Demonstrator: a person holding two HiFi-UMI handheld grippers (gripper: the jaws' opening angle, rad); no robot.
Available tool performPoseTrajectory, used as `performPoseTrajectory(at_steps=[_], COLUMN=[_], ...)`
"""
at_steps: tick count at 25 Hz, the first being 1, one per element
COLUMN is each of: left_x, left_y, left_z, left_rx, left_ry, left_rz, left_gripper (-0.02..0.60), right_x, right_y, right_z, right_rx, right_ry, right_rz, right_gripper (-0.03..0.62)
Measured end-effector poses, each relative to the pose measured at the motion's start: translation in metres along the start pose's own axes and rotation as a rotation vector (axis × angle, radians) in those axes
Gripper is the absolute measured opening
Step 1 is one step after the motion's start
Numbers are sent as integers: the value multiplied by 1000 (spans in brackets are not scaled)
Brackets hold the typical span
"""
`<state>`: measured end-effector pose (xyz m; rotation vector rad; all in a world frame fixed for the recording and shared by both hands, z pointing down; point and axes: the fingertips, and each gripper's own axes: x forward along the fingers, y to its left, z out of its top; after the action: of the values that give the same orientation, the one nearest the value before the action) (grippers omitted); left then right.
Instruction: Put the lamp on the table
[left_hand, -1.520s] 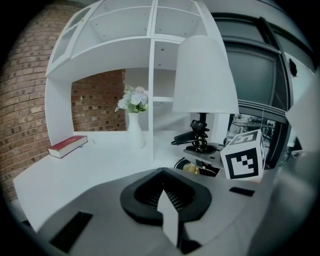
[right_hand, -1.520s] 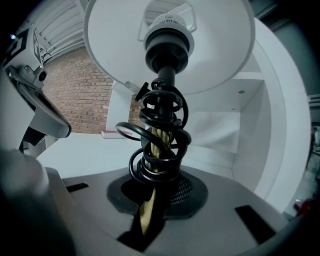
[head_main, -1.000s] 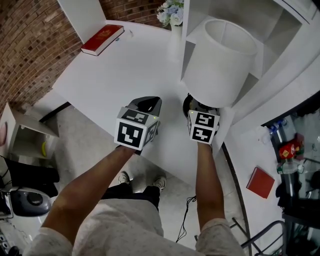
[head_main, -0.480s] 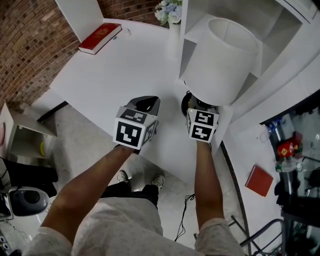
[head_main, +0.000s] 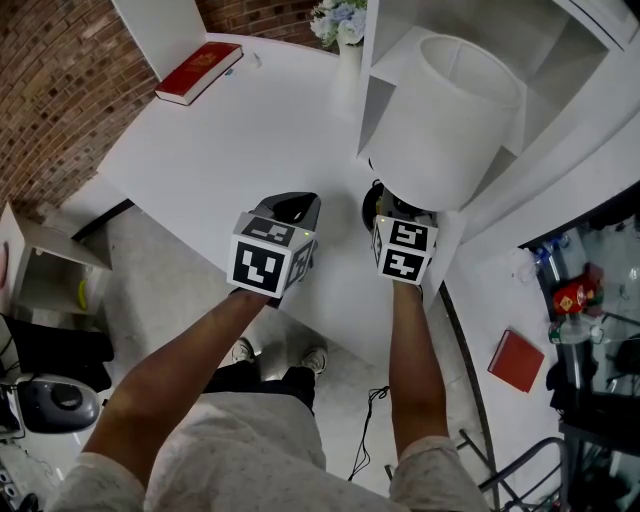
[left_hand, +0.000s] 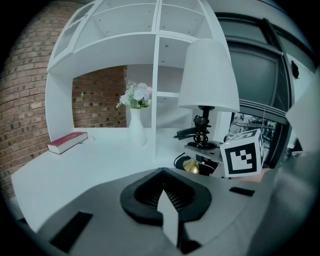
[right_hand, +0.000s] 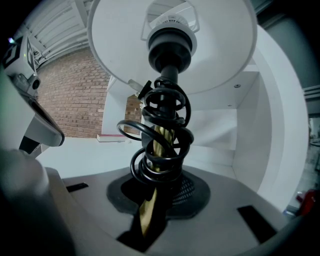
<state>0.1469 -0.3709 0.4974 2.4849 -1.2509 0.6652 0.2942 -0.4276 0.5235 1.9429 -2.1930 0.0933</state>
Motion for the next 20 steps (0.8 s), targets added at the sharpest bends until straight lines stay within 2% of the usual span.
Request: performPoseTrajectory(at_steps=[16,20], left_x=[-8,-9], left_y=[6,5], left_z=[-2,-5], left_rx=[-23,-31], left_ry=[-6,-4], left_rz=[-1,-6], left_gripper=[-5,-5], right_x=[0,-2], right_y=[-1,1], right_z=[-4,-6], right_rx=[20,28], right_ry=[40,54], right_rz=[-7,3], right_gripper=[75,98])
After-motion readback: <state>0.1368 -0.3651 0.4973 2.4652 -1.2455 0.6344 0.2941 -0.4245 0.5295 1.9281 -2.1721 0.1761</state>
